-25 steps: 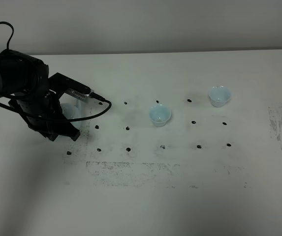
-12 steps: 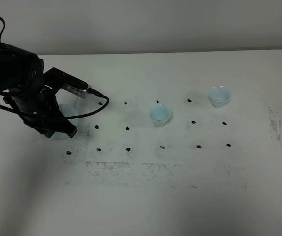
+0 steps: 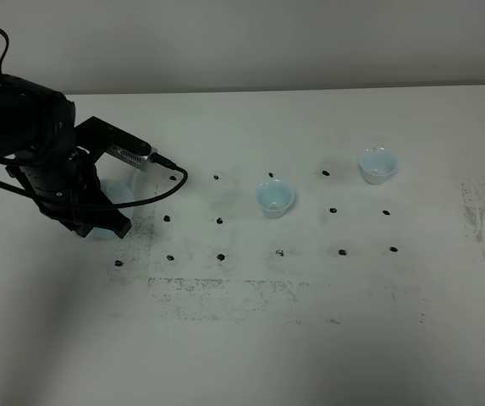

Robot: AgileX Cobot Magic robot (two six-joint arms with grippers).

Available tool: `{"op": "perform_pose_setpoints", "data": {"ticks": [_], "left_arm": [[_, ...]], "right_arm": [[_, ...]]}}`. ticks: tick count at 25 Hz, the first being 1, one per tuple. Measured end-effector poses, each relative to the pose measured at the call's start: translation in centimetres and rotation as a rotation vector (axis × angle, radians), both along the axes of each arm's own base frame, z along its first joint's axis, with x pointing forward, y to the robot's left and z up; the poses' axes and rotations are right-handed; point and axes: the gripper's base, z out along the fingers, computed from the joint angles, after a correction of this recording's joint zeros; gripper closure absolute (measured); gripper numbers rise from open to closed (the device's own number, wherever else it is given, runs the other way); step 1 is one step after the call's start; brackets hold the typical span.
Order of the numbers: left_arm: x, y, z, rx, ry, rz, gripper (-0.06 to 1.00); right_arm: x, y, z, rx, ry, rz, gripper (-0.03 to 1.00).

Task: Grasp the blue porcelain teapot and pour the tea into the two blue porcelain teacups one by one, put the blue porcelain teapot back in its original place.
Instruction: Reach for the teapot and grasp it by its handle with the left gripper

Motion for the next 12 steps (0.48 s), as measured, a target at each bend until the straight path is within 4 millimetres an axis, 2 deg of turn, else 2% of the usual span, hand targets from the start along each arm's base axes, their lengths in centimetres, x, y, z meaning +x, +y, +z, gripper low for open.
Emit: {"op": "perform_pose_setpoints", "data": {"ticks": [12], "left_arm": [[0.43, -0.29, 0.13, -0.017, -0.051, -0.031, 0.86]], "right_arm": [[0.00, 0.00, 0.00, -0.001, 0.000, 0.000, 0.48]]}}
